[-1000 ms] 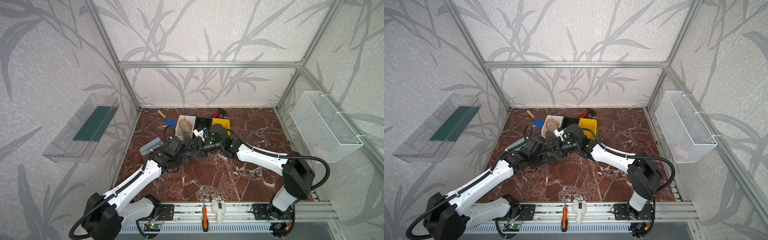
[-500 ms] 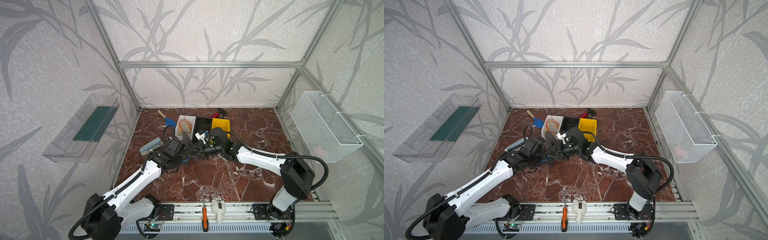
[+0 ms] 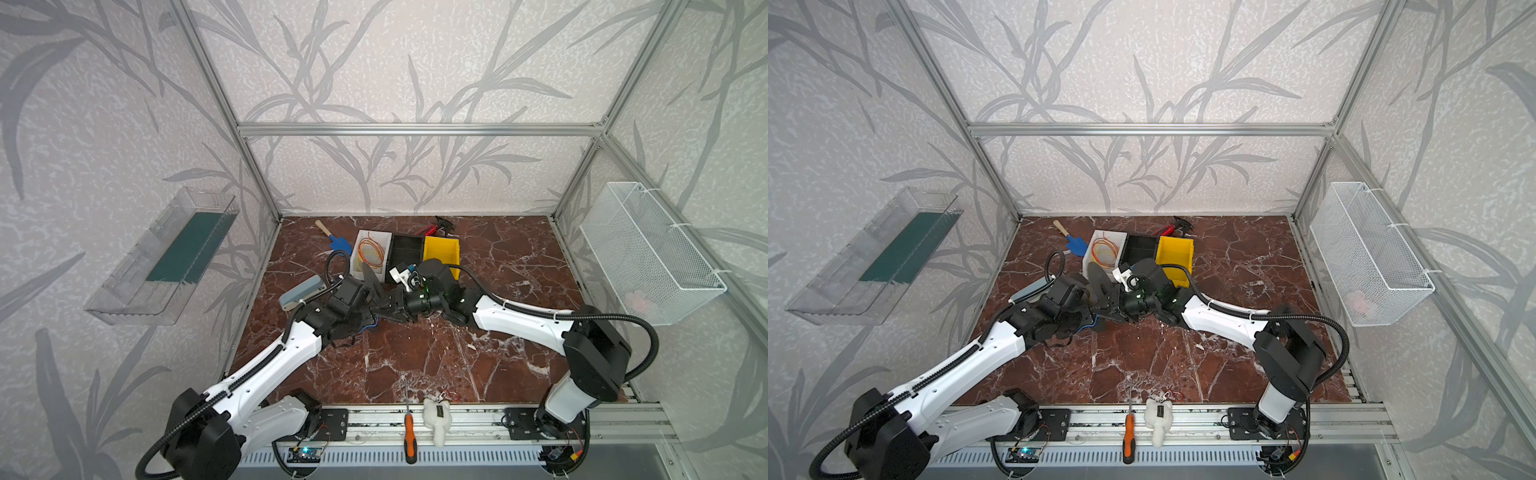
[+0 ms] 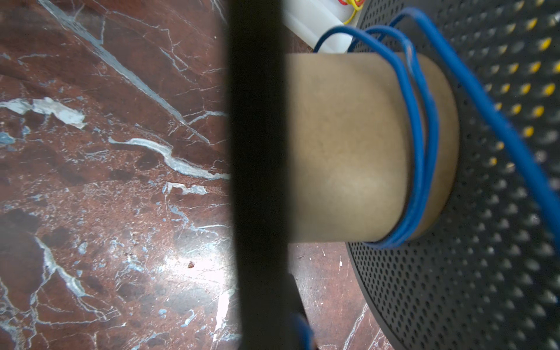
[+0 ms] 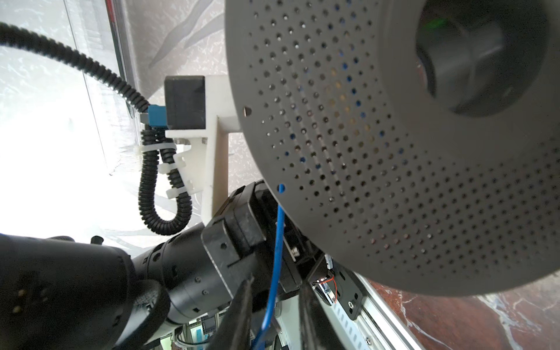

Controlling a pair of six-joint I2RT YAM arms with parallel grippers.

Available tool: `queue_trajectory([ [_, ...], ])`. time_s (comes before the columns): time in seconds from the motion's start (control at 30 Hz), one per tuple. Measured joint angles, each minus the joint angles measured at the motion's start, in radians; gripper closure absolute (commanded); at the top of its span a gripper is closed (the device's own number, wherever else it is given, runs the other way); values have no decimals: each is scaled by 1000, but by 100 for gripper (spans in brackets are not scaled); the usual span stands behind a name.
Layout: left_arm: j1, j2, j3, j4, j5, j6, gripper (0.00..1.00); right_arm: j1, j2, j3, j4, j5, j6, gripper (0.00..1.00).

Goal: Wrap the cables

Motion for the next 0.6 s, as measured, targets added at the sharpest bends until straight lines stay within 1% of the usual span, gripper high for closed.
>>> queue_trajectory([
  [0.37,-24,-11,0,-45,-71,-2,100,49,-11,39,-97,114,-108,73],
  [0.6,-81,-10,12,-95,-138,-4,100,52,-13,57,-126,131,-129,73],
])
